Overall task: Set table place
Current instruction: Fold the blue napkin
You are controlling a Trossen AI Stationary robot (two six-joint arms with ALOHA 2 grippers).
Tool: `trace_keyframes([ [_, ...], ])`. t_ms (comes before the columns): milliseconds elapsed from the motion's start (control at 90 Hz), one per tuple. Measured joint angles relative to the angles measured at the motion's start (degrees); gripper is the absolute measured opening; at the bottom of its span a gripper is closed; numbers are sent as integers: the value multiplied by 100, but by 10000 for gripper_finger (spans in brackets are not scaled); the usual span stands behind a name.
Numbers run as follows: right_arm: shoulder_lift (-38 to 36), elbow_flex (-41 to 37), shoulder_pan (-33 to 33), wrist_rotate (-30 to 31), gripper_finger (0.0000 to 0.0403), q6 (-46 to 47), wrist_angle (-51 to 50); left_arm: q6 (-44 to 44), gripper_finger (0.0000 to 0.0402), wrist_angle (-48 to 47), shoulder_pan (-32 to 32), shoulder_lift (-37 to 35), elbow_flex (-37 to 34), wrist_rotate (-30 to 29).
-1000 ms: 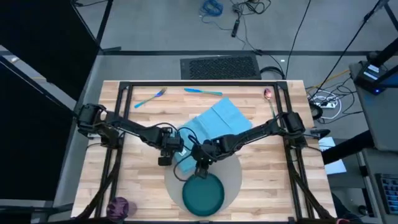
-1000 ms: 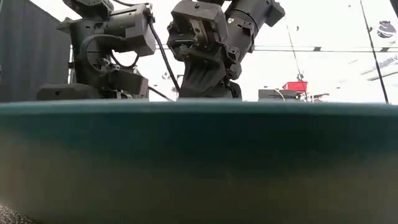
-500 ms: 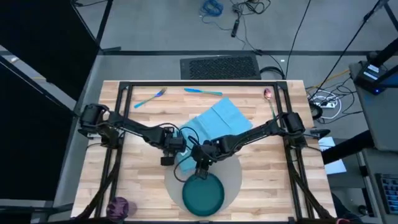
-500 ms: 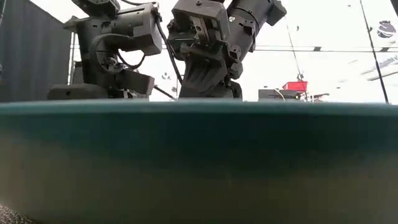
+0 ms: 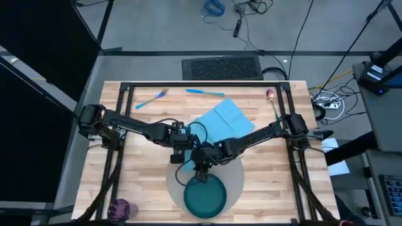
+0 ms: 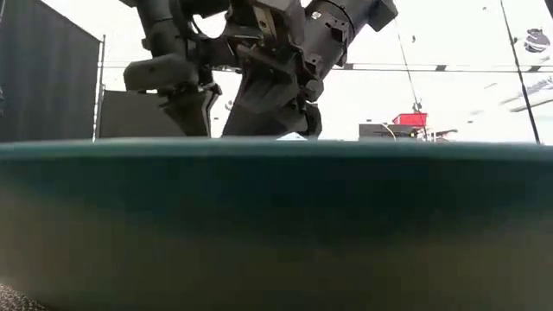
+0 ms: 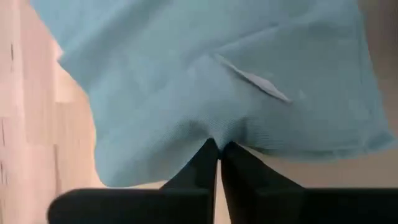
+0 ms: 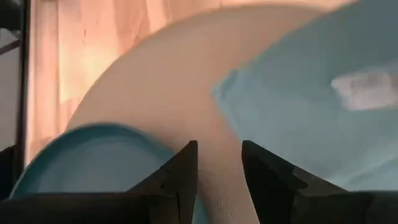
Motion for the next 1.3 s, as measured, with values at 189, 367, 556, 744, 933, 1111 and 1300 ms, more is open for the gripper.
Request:
trace_keyframes([
  [189, 0, 0, 165, 1066, 109, -436, 146, -1, 0, 20, 0, 0, 19, 12],
  [367, 52, 0, 330, 1431, 109, -702, 526, 115, 0, 118, 0, 0, 19, 36],
  [556, 251, -4, 364, 1319, 109, -671, 661, 153, 0, -202, 4, -1, 19, 170],
  [744, 330, 1, 416, 1184, 109, -591, 753, -1, 0, -768, -94, -4, 19, 183],
  [933, 373, 7, 400, 939, 109, -454, 531, -152, 0, -1017, -209, -4, 16, 368],
  [1111, 120, 187, 408, 933, 109, -320, -462, -308, 0, -1093, -305, -7, -18, 708],
  [1300, -275, 210, 245, 1382, 109, -207, -1848, -349, 0, -1065, -484, -7, 17, 689],
])
